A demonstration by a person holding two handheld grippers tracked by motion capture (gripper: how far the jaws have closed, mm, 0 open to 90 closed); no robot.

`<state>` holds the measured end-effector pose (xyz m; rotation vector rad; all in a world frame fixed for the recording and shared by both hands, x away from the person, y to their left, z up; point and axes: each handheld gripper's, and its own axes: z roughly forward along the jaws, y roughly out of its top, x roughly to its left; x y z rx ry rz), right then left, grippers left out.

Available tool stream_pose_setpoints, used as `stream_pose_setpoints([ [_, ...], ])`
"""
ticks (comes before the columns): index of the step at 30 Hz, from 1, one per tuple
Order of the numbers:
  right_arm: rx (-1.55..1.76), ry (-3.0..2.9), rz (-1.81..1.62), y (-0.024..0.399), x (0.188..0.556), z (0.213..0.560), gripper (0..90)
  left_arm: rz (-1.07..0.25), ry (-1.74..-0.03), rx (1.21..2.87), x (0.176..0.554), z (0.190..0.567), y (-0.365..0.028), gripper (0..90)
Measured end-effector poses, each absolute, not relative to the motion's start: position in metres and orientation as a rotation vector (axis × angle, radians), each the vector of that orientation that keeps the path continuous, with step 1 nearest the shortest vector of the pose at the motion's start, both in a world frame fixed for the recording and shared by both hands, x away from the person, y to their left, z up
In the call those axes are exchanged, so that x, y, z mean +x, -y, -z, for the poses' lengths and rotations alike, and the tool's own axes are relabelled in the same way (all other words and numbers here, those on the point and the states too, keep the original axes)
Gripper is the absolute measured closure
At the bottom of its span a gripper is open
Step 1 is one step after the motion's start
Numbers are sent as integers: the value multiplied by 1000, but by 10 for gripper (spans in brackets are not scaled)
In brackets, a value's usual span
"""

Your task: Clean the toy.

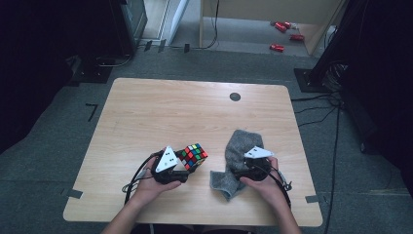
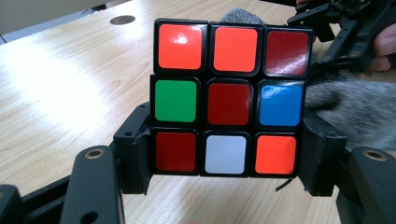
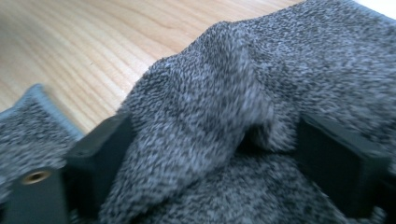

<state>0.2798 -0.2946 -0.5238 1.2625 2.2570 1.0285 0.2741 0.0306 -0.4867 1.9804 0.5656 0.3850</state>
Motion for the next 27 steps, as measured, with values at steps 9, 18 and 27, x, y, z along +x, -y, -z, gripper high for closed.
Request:
stream_pose_setpoints([
  [9, 1348, -2141, -1056, 301, 274, 522, 656, -338, -549, 1974, 271, 489, -29, 345],
  [18, 1375, -2114, -1250, 296, 266, 513, 793, -308, -572, 1941, 274, 486, -33, 346],
  [27, 1117, -2070, -1593, 249, 232, 458, 781, -295, -451, 1993, 263, 486, -12, 346],
])
